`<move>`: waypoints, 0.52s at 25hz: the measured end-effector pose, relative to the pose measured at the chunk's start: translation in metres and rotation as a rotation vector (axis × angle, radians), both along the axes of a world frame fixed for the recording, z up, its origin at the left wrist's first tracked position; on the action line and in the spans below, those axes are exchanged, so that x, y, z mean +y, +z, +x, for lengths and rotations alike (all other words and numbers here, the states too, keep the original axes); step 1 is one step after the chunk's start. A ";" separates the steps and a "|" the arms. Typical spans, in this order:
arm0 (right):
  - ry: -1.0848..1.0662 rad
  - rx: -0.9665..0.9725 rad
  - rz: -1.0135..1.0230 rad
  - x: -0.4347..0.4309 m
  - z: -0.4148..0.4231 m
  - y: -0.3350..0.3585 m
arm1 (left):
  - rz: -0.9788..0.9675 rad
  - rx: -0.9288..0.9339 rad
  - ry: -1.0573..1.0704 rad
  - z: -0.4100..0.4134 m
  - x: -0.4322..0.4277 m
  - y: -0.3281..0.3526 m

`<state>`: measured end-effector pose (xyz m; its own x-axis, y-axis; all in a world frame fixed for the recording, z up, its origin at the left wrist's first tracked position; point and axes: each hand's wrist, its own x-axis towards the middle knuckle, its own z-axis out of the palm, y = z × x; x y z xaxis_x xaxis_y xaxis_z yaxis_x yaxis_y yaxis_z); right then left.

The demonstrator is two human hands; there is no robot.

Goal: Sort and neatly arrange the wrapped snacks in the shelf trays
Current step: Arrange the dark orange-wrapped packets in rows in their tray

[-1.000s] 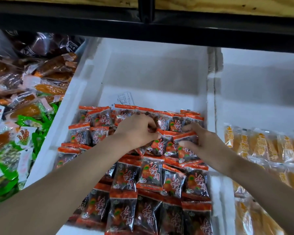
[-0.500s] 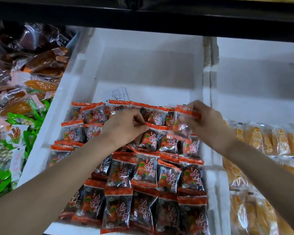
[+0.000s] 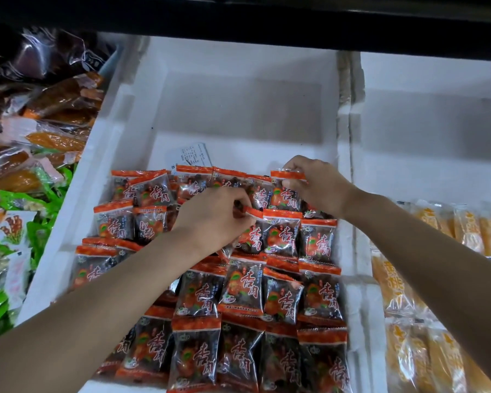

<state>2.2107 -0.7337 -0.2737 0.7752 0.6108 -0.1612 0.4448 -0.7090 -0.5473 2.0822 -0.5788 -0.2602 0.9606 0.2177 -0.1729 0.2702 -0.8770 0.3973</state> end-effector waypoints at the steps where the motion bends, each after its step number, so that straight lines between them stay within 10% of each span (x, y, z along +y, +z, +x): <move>1: 0.017 -0.027 -0.040 0.000 -0.001 -0.001 | -0.020 0.000 0.021 0.000 0.002 -0.001; 9: -0.022 -0.326 0.105 -0.004 -0.023 -0.001 | -0.193 -0.026 0.080 -0.008 0.009 -0.004; 13: 0.092 -0.122 0.296 -0.007 -0.080 0.023 | -0.310 -0.153 0.123 -0.013 0.006 -0.002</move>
<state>2.1309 -0.7405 -0.2503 0.7176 0.6853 0.1243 0.5743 -0.4812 -0.6623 2.0688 -0.5726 -0.2621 0.9502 0.2933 -0.1050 0.2832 -0.6729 0.6834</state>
